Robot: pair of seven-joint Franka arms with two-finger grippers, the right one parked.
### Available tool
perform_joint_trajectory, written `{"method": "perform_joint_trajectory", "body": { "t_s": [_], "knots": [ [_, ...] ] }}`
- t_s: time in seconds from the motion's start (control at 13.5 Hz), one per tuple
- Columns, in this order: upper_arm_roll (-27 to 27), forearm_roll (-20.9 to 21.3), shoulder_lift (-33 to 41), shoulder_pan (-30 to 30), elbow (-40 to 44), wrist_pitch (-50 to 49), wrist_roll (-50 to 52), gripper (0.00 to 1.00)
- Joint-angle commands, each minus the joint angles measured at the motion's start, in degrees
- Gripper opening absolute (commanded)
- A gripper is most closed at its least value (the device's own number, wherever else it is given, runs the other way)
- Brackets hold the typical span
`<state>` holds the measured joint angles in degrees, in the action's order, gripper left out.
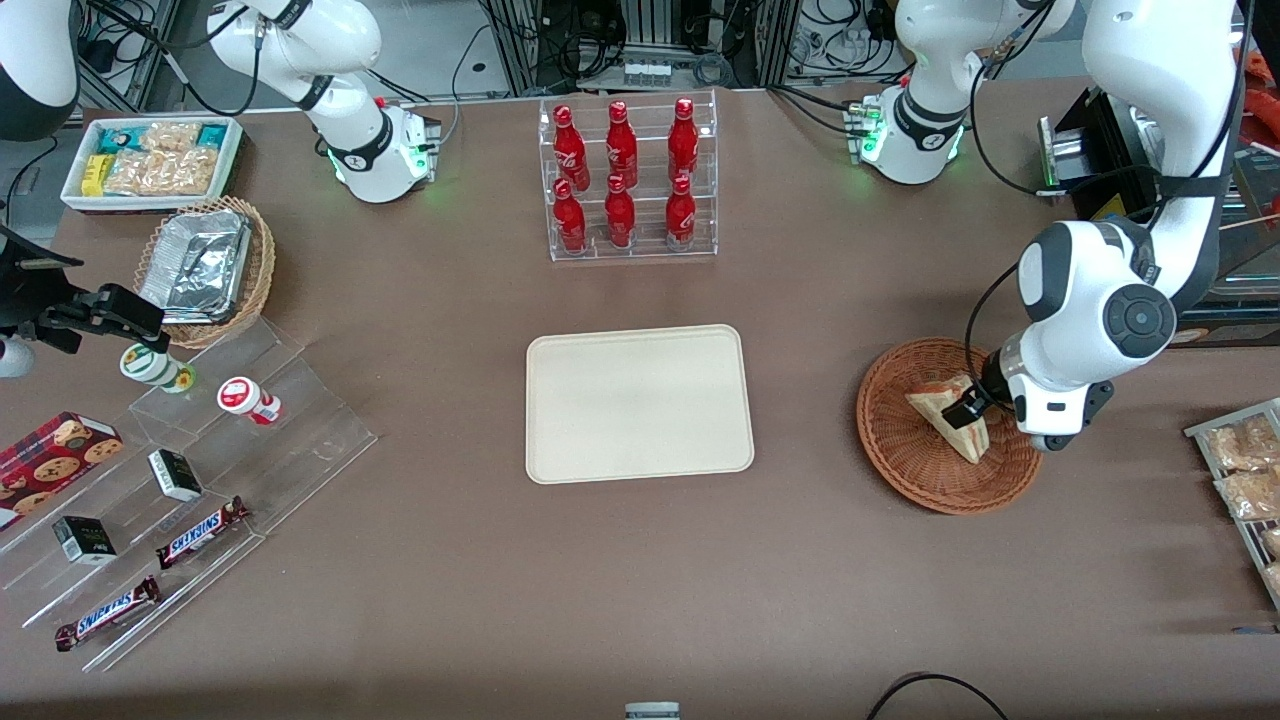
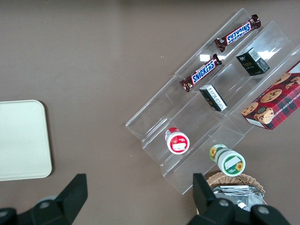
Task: Place sandwich from basket to tray
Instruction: 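Lower the left gripper and close it on the wrapped sandwich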
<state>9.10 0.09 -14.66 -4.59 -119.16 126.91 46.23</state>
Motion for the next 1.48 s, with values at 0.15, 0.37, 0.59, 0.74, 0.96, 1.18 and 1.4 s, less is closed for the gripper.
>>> {"method": "perform_joint_trajectory", "body": {
  "t_s": [0.15, 0.37, 0.59, 0.74, 0.96, 1.18, 1.4],
  "knots": [
    [-0.14, 0.26, -2.29, 1.25, -0.46, 2.11, 1.32, 1.00],
    [-0.14, 0.35, -2.56, 1.25, -1.52, 3.26, 0.27, 1.00],
    [-0.14, 1.22, -2.92, 1.16, -2.04, 3.43, -1.14, 1.00],
    [-0.14, 2.45, -3.35, 1.25, -2.48, 4.14, -1.23, 1.00],
    [-0.23, 2.72, -4.06, 1.25, -2.49, 4.40, -1.23, 0.84],
    [-0.23, 3.59, -4.06, 1.25, -2.49, 4.14, -1.32, 0.09],
    [-0.14, 5.01, -3.27, 1.86, -2.05, 2.04, -1.23, 0.00]
  ]
}}
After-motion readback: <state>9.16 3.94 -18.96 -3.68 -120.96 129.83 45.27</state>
